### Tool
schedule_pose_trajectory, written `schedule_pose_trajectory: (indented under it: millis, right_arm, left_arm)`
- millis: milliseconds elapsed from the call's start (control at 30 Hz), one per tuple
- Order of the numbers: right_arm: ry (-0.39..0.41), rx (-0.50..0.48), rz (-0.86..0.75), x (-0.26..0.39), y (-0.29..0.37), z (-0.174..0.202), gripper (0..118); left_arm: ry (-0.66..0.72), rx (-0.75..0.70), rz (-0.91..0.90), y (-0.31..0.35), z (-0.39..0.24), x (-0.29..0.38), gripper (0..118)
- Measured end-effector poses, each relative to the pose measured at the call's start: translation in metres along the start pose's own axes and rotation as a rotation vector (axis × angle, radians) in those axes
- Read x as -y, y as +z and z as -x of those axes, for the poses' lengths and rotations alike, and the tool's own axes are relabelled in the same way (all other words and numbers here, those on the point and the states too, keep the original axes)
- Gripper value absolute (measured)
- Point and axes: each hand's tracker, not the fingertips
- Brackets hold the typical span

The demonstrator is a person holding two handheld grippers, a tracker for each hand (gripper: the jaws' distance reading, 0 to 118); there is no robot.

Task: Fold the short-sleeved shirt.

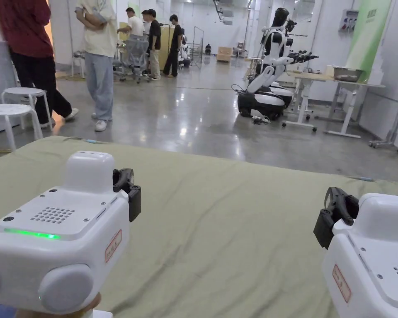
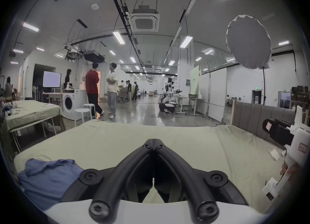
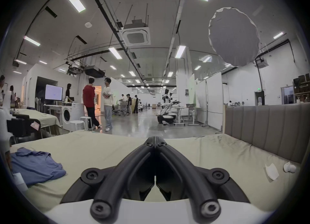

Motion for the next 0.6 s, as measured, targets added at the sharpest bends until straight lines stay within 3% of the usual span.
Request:
schedule_pose_trajectory:
  millis: [200,467,600]
  right_arm:
    - [-0.055,-0.183,0.051,0.012,-0.016,0.063,2]
    - [-0.058,-0.540,0.103,0.025,-0.026,0.211,2]
    - [-0.089,-0.692,0.148,0.034,-0.018,0.277,2]
  left_arm:
    - [-0.040,-0.143,0.013,0.032,0.064,0.006,0]
    - [0.058,-0.574,0.131,0.134,0.202,0.046,0]
    - [0.120,-0.706,0.207,0.173,0.246,0.071,0]
